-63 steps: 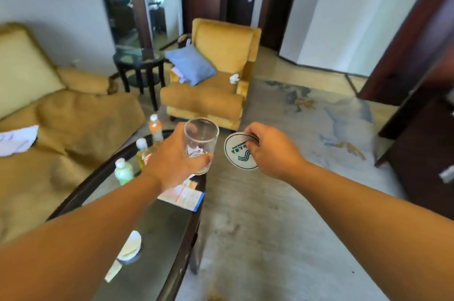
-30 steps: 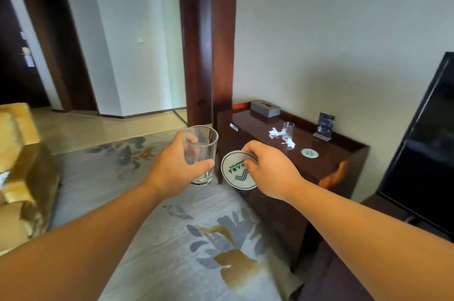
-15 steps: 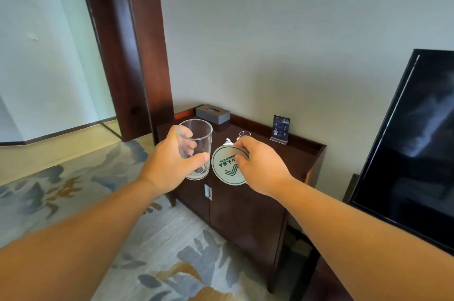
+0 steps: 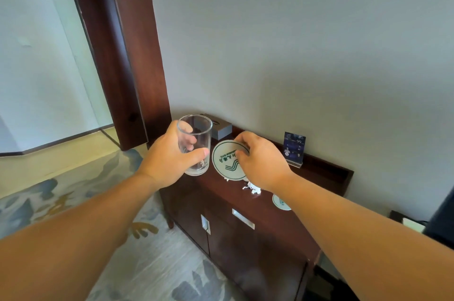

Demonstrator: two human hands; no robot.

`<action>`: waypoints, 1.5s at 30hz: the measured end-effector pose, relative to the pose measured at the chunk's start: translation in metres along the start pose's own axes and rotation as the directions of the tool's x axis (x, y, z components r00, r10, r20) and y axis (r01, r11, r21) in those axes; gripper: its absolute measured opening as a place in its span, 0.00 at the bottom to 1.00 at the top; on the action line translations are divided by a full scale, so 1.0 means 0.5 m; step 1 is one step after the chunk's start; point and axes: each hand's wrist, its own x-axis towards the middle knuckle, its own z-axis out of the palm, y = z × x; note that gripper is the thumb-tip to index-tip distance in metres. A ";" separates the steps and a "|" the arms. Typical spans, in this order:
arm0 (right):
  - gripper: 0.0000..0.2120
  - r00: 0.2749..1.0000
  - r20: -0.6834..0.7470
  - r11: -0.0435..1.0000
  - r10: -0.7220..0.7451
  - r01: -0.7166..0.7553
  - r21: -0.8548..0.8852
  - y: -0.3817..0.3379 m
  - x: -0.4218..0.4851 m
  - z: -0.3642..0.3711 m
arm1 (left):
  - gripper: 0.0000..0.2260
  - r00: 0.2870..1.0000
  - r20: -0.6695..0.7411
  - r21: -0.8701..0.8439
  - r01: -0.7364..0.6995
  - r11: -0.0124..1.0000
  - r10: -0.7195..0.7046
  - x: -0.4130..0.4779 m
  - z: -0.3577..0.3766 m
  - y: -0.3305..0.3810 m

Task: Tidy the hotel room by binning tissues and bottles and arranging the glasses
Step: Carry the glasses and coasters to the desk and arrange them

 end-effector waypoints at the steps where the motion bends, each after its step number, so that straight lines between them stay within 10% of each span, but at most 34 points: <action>1: 0.05 1.000 -0.007 1.000 0.008 -0.008 0.002 0.014 0.021 0.007 | 0.24 1.000 0.006 0.011 -0.005 1.000 0.005 0.024 0.008 -0.012; 45: 0.05 0.844 -0.219 0.856 0.489 -0.513 -0.065 0.476 0.706 0.194 | 0.28 0.893 0.425 -0.124 -0.108 0.986 0.151 0.893 0.413 -0.411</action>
